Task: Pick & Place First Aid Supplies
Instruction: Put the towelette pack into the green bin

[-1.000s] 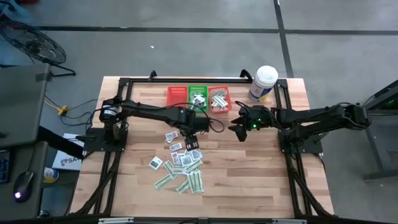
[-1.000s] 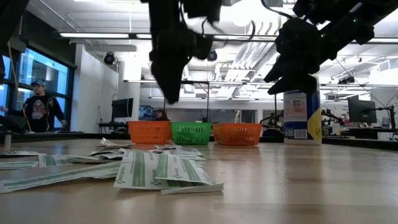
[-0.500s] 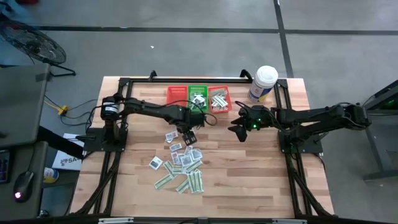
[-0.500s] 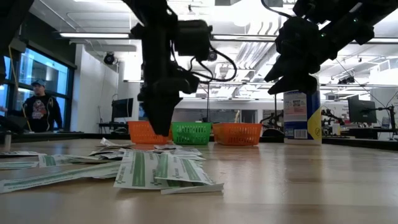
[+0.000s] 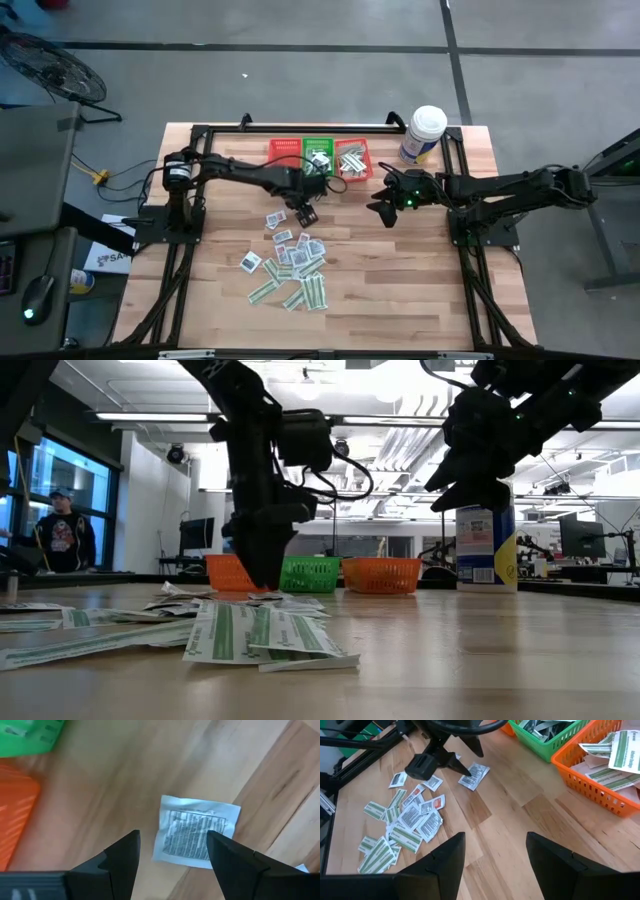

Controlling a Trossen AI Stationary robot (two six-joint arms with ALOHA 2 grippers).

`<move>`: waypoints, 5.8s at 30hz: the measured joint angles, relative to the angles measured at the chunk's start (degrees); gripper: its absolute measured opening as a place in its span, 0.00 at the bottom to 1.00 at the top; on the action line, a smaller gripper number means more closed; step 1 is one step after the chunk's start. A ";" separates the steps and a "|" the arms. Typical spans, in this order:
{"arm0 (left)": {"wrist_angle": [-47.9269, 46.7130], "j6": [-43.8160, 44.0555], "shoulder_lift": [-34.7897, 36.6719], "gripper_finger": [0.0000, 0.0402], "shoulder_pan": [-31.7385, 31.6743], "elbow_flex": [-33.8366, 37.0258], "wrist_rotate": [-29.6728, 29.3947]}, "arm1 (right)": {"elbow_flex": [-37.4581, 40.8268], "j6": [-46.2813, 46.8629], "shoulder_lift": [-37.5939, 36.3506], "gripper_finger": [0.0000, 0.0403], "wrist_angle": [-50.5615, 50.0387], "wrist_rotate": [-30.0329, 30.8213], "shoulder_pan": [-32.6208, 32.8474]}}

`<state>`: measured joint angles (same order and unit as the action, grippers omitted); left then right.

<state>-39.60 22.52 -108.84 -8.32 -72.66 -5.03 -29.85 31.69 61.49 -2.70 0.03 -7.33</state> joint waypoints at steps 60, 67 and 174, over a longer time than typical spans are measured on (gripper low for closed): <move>-9.72 -0.55 -0.28 0.00 0.18 -11.22 11.86 | -0.09 0.99 0.00 0.51 0.44 2.54 0.00; -12.98 -7.60 -0.07 0.00 -1.53 -20.27 3.83 | -0.07 1.52 0.00 0.51 0.44 2.56 0.00; -29.40 -21.69 -6.62 0.60 -8.62 -33.92 1.66 | -0.07 2.83 0.00 0.51 -0.90 -2.28 0.00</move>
<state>-69.00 0.83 -115.46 -16.94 -106.59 -3.37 -29.91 34.52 61.49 -3.60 -2.24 -7.33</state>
